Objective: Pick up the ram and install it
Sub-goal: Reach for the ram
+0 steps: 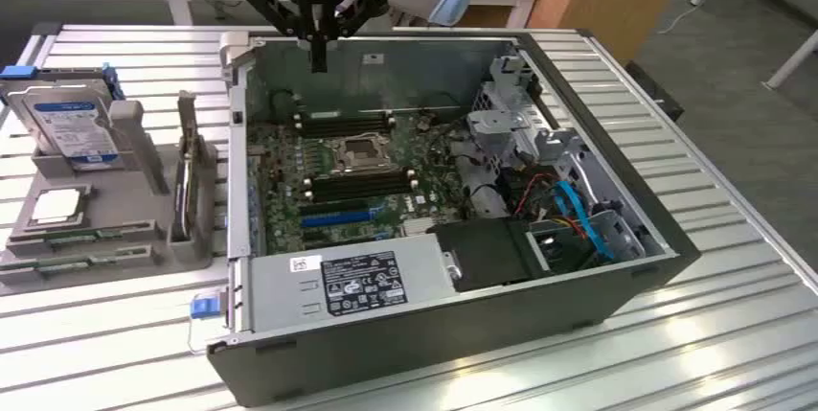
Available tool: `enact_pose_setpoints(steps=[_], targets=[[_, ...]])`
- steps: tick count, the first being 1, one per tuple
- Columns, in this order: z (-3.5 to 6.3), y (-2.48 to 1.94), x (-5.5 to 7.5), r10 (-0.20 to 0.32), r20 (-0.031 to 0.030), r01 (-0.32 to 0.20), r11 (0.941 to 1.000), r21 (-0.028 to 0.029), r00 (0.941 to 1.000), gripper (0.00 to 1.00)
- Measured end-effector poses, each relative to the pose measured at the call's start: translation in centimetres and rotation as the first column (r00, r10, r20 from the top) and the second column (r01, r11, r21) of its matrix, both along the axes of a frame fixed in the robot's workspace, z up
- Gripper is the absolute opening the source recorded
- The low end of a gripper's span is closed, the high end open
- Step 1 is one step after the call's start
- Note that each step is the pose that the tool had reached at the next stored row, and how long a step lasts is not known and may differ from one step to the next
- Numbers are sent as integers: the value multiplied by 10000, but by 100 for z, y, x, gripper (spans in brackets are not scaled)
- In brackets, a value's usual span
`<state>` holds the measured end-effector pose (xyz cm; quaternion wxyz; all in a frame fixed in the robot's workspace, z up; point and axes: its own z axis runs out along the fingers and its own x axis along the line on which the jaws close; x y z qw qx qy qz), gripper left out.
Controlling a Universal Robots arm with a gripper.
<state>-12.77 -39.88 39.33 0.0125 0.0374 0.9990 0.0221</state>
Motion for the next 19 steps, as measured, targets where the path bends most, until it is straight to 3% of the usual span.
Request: enact_pose_setpoints(steps=[14, 19], targets=[[0, 0, -11, -2, 0, 2, 10000, 0, 10000, 11], [-2, 0, -204, -1, 0, 1, 10000, 0, 10000, 11]])
